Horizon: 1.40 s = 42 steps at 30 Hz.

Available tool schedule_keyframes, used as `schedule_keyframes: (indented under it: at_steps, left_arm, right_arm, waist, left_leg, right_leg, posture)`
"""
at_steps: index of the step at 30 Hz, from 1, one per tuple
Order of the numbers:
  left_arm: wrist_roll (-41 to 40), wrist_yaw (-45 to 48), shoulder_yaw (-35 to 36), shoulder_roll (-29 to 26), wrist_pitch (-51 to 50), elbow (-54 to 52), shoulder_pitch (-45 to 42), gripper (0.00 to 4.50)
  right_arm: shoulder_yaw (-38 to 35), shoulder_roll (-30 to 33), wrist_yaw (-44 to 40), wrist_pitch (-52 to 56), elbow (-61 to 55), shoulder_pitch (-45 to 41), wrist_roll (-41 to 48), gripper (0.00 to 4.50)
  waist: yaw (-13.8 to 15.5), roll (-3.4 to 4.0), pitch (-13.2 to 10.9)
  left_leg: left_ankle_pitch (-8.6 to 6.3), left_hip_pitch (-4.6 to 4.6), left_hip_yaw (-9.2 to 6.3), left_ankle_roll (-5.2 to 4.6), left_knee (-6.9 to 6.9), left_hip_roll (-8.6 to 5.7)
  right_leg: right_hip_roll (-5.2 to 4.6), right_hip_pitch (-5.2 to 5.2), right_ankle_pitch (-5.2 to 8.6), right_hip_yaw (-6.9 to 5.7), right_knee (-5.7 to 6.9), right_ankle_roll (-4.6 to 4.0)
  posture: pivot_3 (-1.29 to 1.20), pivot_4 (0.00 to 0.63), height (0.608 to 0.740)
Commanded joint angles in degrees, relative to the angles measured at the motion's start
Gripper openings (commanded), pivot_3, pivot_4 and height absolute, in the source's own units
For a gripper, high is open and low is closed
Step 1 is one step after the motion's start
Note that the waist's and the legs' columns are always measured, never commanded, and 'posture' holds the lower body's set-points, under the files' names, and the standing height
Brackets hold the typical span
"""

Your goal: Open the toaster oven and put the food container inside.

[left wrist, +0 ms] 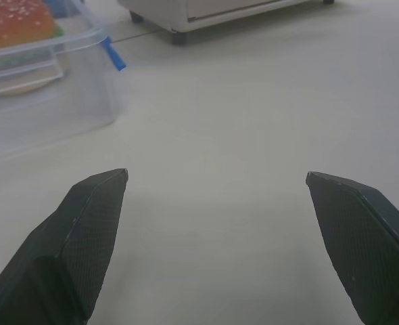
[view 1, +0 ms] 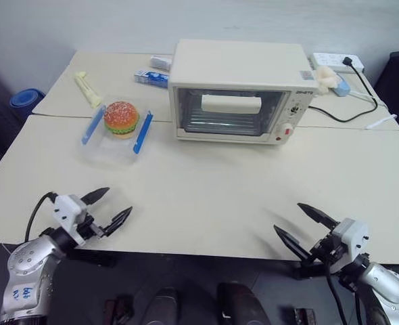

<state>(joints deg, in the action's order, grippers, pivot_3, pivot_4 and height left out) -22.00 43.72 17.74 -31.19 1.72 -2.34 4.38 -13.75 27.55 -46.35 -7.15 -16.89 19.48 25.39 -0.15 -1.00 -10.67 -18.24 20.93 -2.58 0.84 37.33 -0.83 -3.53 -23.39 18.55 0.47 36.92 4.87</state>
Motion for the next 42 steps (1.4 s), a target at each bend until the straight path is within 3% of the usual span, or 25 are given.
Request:
schedule_keyframes:
  at_steps: [1,5,6,9,13,16,21,31,42]
  left_arm:
    - [0.0,-0.6,-0.1,-1.1,-1.6,-1.9,-1.4,4.5]
    - [-8.3,1.1,1.8,-3.0,-10.2,-6.6,-4.2,4.5]
    - [-14.0,3.8,2.9,-4.2,-14.0,-8.1,-5.4,4.5]
    - [-21.2,5.6,4.0,-7.1,-20.7,-9.7,-11.0,4.5]
    - [-25.1,8.2,2.4,-10.8,-27.2,-10.2,-18.2,4.5]
    - [-26.1,8.3,1.9,-11.0,-29.2,-9.5,-22.2,4.5]
    - [-25.2,6.1,1.9,-8.8,-29.2,-11.1,-21.5,4.5]
    - [-23.5,3.5,1.0,-6.1,-28.6,-14.1,-19.6,4.5]
    - [-24.3,4.5,0.3,-5.5,-29.3,-13.0,-20.6,4.5]
  right_arm:
    - [0.1,-0.3,-0.8,-0.4,-2.5,-0.7,2.2,4.46]
    - [-0.7,1.5,0.8,6.6,-4.2,-7.2,7.6,4.46]
    - [-0.8,2.6,1.1,9.2,-4.3,-10.0,9.0,4.46]
    - [-0.6,5.1,2.6,17.4,-2.2,-20.9,13.2,4.46]
    - [2.8,6.7,1.5,24.1,4.4,-35.0,12.6,4.46]
    - [4.1,2.6,4.1,25.9,12.3,-46.0,12.0,4.46]
    - [7.5,0.4,3.5,25.9,18.0,-53.8,8.1,4.46]
    - [8.9,-3.7,2.0,23.8,19.6,-57.2,4.9,4.46]
    - [7.0,-1.8,2.5,25.6,18.6,-55.3,4.1,4.46]
  waist:
    - [-0.1,0.0,0.0]
    - [-0.1,0.0,0.0]
    - [-0.1,0.0,0.0]
    - [0.0,0.01,0.0]
    - [0.0,0.04,0.0]
    - [-0.3,0.04,0.0]
    - [-0.3,0.04,0.0]
    - [-1.4,0.04,0.0]
    - [-1.4,0.04,0.0]
  left_leg:
    - [0.0,-0.01,0.01,0.01,-0.01,0.0]
    - [0.01,0.0,0.01,0.02,0.05,0.0]
    - [0.02,0.0,-0.02,0.03,0.08,0.0]
    - [0.03,0.06,-0.06,0.06,0.16,0.01]
    - [0.06,0.14,-0.09,0.1,0.17,-0.03]
    - [0.17,0.17,-0.09,0.31,0.11,-0.01]
    - [0.17,0.38,-0.04,0.3,0.11,-0.02]
    - [0.17,0.39,-0.03,0.3,0.39,-0.02]
    - [0.15,0.37,0.0,0.27,0.37,-0.04]
  right_leg:
    - [0.0,0.0,0.0,0.0,0.01,0.0]
    - [0.0,0.0,0.0,0.01,0.05,0.0]
    - [-0.01,0.0,0.0,0.0,0.07,0.0]
    - [-0.02,-0.04,0.0,-0.02,0.1,0.0]
    - [-0.01,-0.1,0.0,-0.07,0.11,-0.01]
    - [0.03,-0.18,0.02,-0.09,0.09,-0.05]
    - [0.02,-0.3,0.02,-0.09,0.15,-0.05]
    - [0.02,-0.29,0.0,-0.06,0.19,-0.01]
    - [-0.01,-0.28,0.0,-0.02,0.19,-0.02]
  posture:
    - [0.0,0.15,0.74]
    - [0.0,0.15,0.74]
    - [0.0,0.15,0.74]
    - [0.0,0.15,0.74]
    - [0.0,0.15,0.74]
    - [0.0,0.15,0.74]
    - [0.0,0.15,0.74]
    - [0.0,0.15,0.74]
    - [0.0,0.15,0.74]
